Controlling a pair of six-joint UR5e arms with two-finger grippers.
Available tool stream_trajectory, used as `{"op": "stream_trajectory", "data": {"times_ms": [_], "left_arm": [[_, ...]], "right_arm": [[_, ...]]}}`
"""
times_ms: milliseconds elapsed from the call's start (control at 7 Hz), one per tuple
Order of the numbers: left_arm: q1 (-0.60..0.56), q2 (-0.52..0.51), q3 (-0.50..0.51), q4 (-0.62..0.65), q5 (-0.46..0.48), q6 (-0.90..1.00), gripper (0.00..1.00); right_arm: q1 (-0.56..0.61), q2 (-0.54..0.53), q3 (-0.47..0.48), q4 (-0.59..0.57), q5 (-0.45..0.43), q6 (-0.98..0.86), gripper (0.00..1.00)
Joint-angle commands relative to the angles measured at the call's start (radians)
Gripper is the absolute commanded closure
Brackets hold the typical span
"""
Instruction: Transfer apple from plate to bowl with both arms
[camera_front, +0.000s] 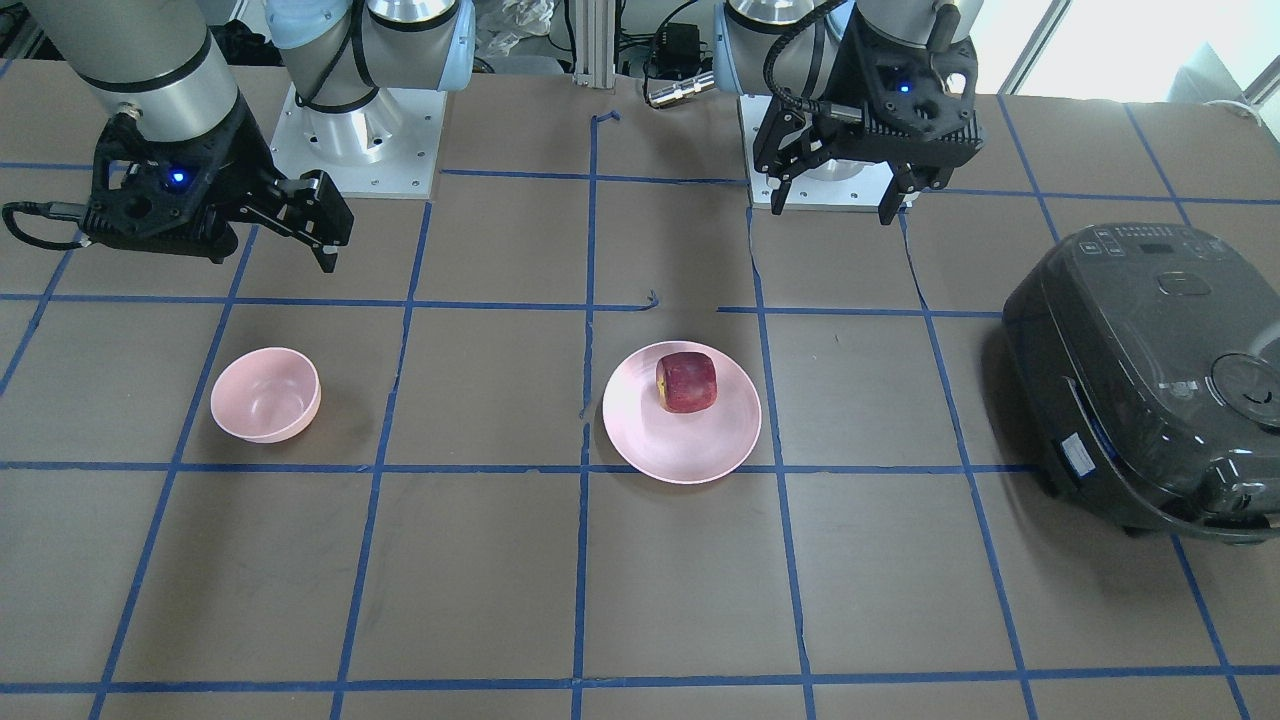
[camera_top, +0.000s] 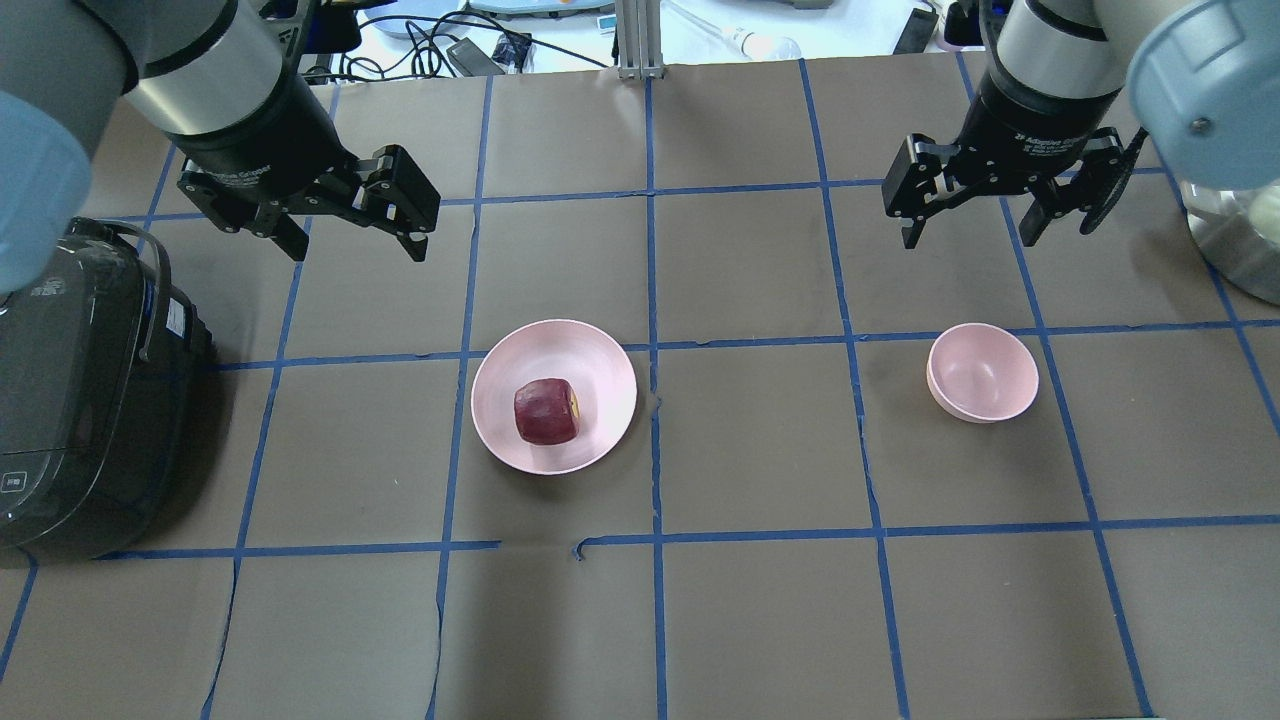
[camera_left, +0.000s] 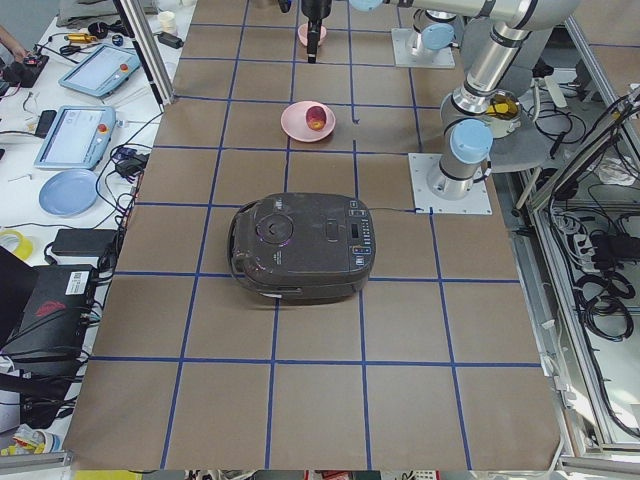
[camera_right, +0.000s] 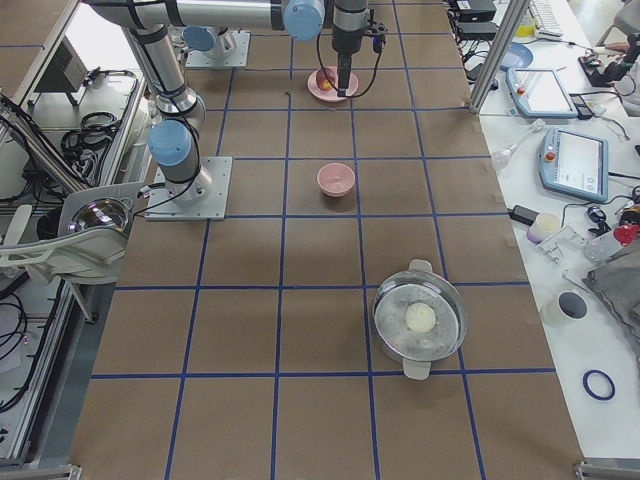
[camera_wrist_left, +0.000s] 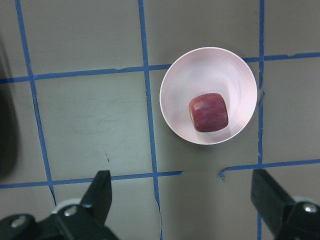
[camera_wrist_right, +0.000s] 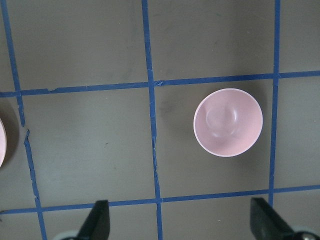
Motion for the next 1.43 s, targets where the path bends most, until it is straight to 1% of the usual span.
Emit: {"op": "stream_trajectory", "data": {"times_ms": [0,143,286,571,1286], "left_arm": [[0.005,0.002,-0.002,-0.005,0.001,0.001,0.00],[0.006,0.004,0.000,-0.025,0.001,0.000,0.00],[0.020,0.002,0.020,-0.127,-0.006,-0.015,0.00],[0.051,-0.007,0.029,-0.138,-0.002,-0.008,0.00],[0.051,-0.002,0.020,-0.135,-0.002,-0.002,0.00]], "right_arm": [[-0.003,-0.010,0.001,0.010,-0.008,0.010,0.00],[0.003,-0.003,0.002,0.028,0.003,0.002,0.00],[-0.003,-0.004,0.001,0.030,-0.006,0.005,0.00],[0.002,-0.004,0.002,0.032,0.003,0.004,0.00],[0.005,-0.004,0.002,0.042,0.004,-0.006,0.00]]}}
